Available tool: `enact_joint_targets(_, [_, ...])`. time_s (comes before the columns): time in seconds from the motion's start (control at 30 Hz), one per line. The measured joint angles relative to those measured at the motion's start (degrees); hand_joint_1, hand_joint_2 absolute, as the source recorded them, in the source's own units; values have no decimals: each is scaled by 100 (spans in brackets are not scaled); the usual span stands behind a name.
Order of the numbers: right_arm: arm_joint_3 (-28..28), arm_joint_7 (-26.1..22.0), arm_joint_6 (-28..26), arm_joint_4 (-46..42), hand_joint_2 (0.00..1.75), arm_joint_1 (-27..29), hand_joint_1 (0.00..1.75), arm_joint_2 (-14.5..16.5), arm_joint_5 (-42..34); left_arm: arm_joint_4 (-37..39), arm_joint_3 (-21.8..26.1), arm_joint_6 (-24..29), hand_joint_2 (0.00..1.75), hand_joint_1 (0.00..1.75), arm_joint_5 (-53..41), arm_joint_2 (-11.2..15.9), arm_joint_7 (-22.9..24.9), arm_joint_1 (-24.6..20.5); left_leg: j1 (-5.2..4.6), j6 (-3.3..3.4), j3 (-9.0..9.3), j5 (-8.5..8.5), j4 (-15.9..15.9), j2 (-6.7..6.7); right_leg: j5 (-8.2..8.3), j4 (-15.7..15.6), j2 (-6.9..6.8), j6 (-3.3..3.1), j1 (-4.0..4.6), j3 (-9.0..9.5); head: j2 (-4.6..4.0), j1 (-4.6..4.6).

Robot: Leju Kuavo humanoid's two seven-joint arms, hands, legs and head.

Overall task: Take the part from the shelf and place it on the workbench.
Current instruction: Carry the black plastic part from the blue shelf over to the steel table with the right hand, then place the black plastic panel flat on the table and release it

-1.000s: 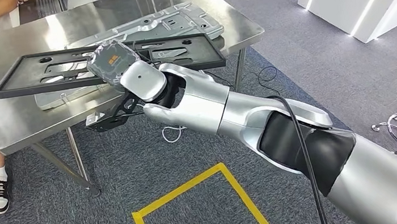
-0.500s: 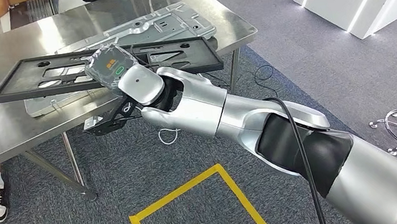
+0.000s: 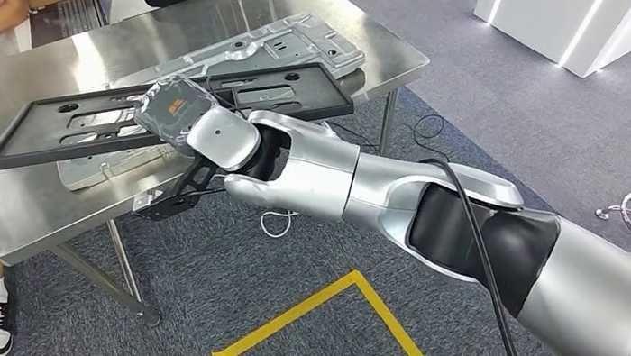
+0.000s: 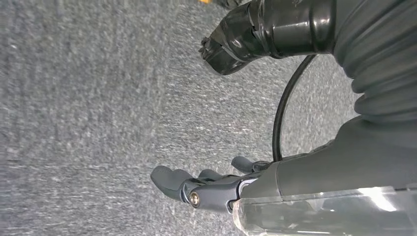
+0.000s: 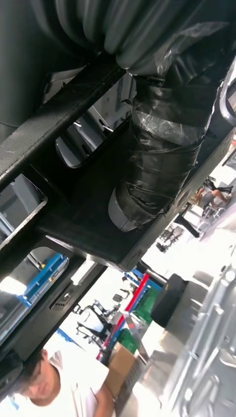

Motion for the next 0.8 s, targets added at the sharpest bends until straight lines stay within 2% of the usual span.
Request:
enact_joint_targets(0.03, [0, -2, 4, -1, 175, -11, 175, -3, -2, 2, 12, -15, 175, 0, -8, -10, 5, -2, 4, -25, 27, -29, -20, 4, 87, -232, -7, -49, 28, 90, 0, -7])
enact_joint_targets(0.1, [0, -4, 10, -13, 175, -24, 175, -3, -9, 5, 37, -31, 175, 0, -18, -25, 18, -13, 5, -85, 66, -20, -63, 19, 67, -403, -17, -115, 70, 159, 1, -13])
enact_joint_targets(0.17, [0, -5, 11, -30, 175, -25, 175, -8, -15, 5, 53, -32, 175, 0, -25, -26, 28, -16, -4, -135, 58, 12, 17, 28, 62, -543, -18, -157, 33, 298, 1, -9])
enact_joint_targets(0.2, [0, -5, 11, -34, 175, -32, 175, -10, -17, 5, 56, -17, 175, 0, -26, -27, 33, -17, -6, -158, -24, 17, 189, 25, 53, -603, -22, -174, 7, 383, 1, -10])
enact_joint_targets(0.23, [0, -5, 13, -34, 175, -39, 175, -11, -20, 5, 60, 19, 175, 0, -21, -27, 41, -20, 2, -178, -183, -32, 474, 23, 39, -651, -22, -187, -18, 460, 1, -10])
enact_joint_targets(0.3, [1, -15, 18, -35, 175, -34, 175, -11, -34, 5, 75, 112, 175, 0, 0, -28, 56, -26, 18, -232, -636, -282, 1182, 18, -19, -680, -17, -208, -31, 558, 1, -12])
enact_joint_targets(0.33, [2, -22, 21, -35, 175, -17, 175, -11, -46, 5, 86, 144, 175, 0, 18, -29, 57, -23, 25, -252, -848, -416, 1438, 18, -58, -675, -9, -208, -40, 598, 1, -12])
enact_joint_targets(0.37, [2, -30, 25, -35, 175, 2, 175, -11, -59, 5, 98, 155, 175, 0, 38, -32, 51, -15, 35, -266, -980, -455, 1517, 19, -101, -663, 2, -201, -51, 639, 0, -12])
enact_joint_targets(0.4, [2, -39, 28, -35, 175, 15, 175, -12, -69, 5, 110, 157, 175, 0, 57, -36, 45, -7, 49, -278, -1020, -348, 1404, 20, -148, -643, 13, -186, -64, 681, 0, -12])
enact_joint_targets(0.47, [2, -56, 32, -37, 175, 18, 175, -13, -81, 5, 140, 155, 175, 0, 81, -43, 37, 8, 88, -328, -867, 233, 702, 26, -262, -576, 25, -132, -90, 755, -1, -12])
enact_joint_targets(0.5, [3, -61, 35, -39, 175, 14, 175, -14, -85, 5, 161, 155, 175, 0, 83, -48, 37, 7, 92, -343, -772, 426, 348, 28, -316, -530, 30, -94, -94, 768, -1, -12])
enact_joint_targets(0.53, [3, -63, 39, -41, 175, 10, 175, -14, -87, 5, 180, 155, 175, 0, 83, -52, 37, -1, 87, -325, -702, 545, 115, 28, -361, -490, 36, -55, -89, 758, 0, -12])
enact_joint_targets(0.57, [4, -67, 46, -43, 175, 12, 175, -15, -90, 5, 197, 155, 175, 0, 83, -56, 38, -5, 77, -283, -681, 569, 18, 22, -394, -458, 40, -18, -77, 740, 0, -11])
enact_joint_targets(0.6, [4, -69, 53, -44, 175, 14, 175, -16, -91, 5, 207, 155, 175, 0, 83, -59, 40, -7, 58, -226, -682, 530, 23, 15, -411, -439, 43, 12, -67, 724, 1, -11])
enact_joint_targets(0.63, [4, -72, 58, -46, 175, 13, 175, -16, -92, 5, 210, 155, 175, 0, 83, -62, 42, -6, 61, -172, -680, 564, 42, 10, -431, -430, 44, 40, -64, 713, 1, -12])
enact_joint_targets(0.7, [4, -74, 69, -49, 175, 1, 175, -26, -102, 5, 213, 157, 175, 0, 80, -68, 47, 0, 75, -108, -664, 581, 38, 5, -545, -286, 31, 89, -81, 674, 1, -12])
enact_joint_targets(0.73, [4, -74, 78, -50, 175, -11, 175, -35, -109, 5, 214, 158, 175, 0, 75, -70, 51, -3, 80, -80, -650, 576, 30, 5, -672, -64, 25, 113, -90, 576, 1, -11])
enact_joint_targets(0.8, [4, -74, 101, -49, 175, -26, 175, -55, -131, 5, 217, 163, 175, 0, 56, -70, 64, -8, 64, -32, -628, 547, 29, 4, -994, 662, 12, 145, -101, 200, 0, -11])
